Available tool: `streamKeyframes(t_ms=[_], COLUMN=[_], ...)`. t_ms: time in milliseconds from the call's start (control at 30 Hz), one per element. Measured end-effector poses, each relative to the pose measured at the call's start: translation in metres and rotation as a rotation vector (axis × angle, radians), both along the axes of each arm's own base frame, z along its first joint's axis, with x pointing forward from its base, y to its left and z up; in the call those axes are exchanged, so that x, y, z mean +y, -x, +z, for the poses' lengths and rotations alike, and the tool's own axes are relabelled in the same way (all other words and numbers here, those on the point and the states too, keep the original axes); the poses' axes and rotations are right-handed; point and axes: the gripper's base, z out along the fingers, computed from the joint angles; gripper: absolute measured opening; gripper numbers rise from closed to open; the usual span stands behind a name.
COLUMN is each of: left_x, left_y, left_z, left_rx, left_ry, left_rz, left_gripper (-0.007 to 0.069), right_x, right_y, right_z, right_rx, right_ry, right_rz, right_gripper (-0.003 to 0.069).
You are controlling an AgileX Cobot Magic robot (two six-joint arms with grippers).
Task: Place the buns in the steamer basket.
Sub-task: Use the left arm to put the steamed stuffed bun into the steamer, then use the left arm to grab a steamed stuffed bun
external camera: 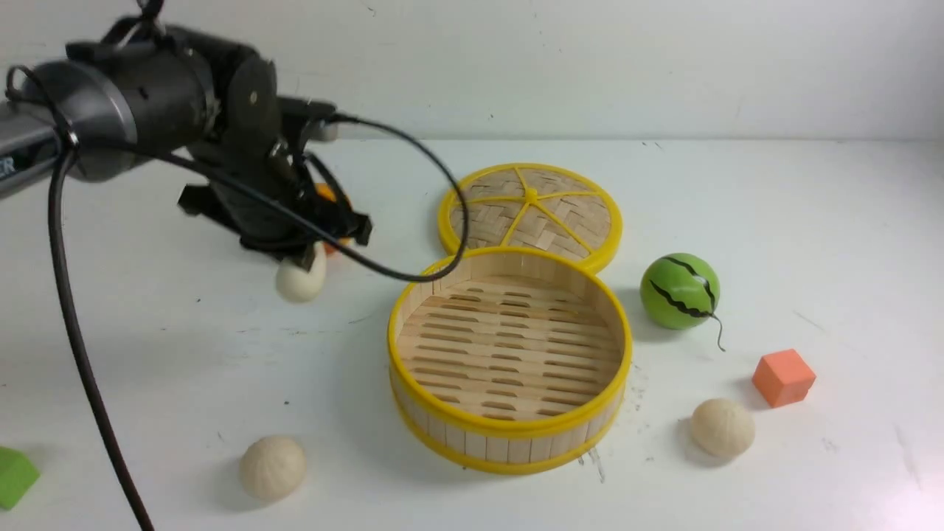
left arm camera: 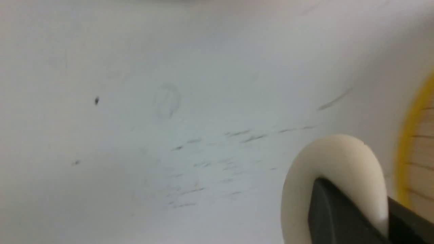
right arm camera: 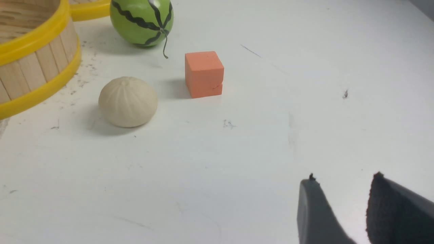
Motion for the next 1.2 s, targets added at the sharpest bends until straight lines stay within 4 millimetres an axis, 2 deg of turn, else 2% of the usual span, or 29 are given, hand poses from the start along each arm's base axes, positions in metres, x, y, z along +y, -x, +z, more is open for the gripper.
streamKeyframes(t_ms=[67,133,167,200,267,367,400,433,467,533,600,700,733,767,833,867,933,967,1000,1067,1200], left_x=[-0.030,-0.058,-0.071,-0.074,-0.101,-0.123,-0.123,-0.129,-0.130,-0.136,-0.140,-0.141,-0.141,-0.141,-0.142,-0.142,-0.142,-0.142,-0.142,-0.141,-0.137], left_y=[0.014,0.025,0.030,0.031,0.037,0.031,0.031,0.024,0.023,0.014,0.008,0.005,0.003,0.002,0.001,0.001,0.000,0.000,0.000,0.000,0.004], left_z=[0.026,0.036,0.036,0.036,0.028,0.006,0.006,-0.010,-0.011,-0.034,-0.053,-0.067,-0.074,-0.076,-0.076,-0.076,-0.068,-0.066,-0.056,-0.047,-0.010], left_rx=[-0.052,-0.076,-0.078,-0.078,-0.078,-0.052,-0.054,-0.028,-0.028,0.009,0.036,0.056,0.064,0.063,0.058,0.056,0.055,0.057,0.071,0.084,0.101], left_ry=[0.013,0.028,0.035,0.035,0.051,0.064,0.065,0.064,0.066,0.056,0.038,0.012,0.000,-0.004,-0.001,-0.001,0.000,-0.001,-0.012,-0.021,-0.056], left_rz=[-0.091,-0.164,-0.198,-0.204,-0.262,-0.265,-0.265,-0.245,-0.243,-0.218,-0.207,-0.208,-0.207,-0.206,-0.199,-0.198,-0.190,-0.189,-0.180,-0.173,-0.189], left_gripper=[0.0000,0.0000,0.0000,0.0000,0.0000,0.0000,0.0001,0.0008,0.0011,0.0041,0.0111,0.0202,0.0287,0.0332,0.0454,0.0464,0.0565,0.0587,0.0631,0.0645,0.0633], right_x=[0.000,0.000,0.000,0.000,0.000,0.000,0.000,0.000,0.000,0.000,0.000,0.000,0.000,0.000,0.000,0.000,0.000,0.000,0.000,0.000,0.000], right_y=[0.000,0.000,0.000,0.000,0.000,0.000,0.000,0.000,0.000,0.000,0.000,0.000,0.000,0.000,0.000,0.000,0.000,0.000,0.000,0.000,0.000], right_z=[0.000,0.000,0.000,0.000,0.000,0.000,0.000,0.000,0.000,0.000,0.000,0.000,0.000,0.000,0.000,0.000,0.000,0.000,0.000,0.000,0.000], right_rx=[0.000,0.000,0.000,0.000,0.000,0.000,0.000,0.000,0.000,0.000,0.000,0.000,0.000,0.000,0.000,0.000,0.000,0.000,0.000,0.000,0.000], right_ry=[0.000,0.000,0.000,0.000,0.000,0.000,0.000,0.000,0.000,0.000,0.000,0.000,0.000,0.000,0.000,0.000,0.000,0.000,0.000,0.000,0.000], right_rz=[0.000,0.000,0.000,0.000,0.000,0.000,0.000,0.000,0.000,0.000,0.000,0.000,0.000,0.000,0.000,0.000,0.000,0.000,0.000,0.000,0.000], right_gripper=[0.0239,0.0239,0.0239,0.0239,0.0239,0.0239,0.0239,0.0239,0.0239,0.0239,0.0239,0.0239,0.0239,0.0239,0.0239,0.0239,0.0239,0.0239,0.0239,0.0239,0.0239])
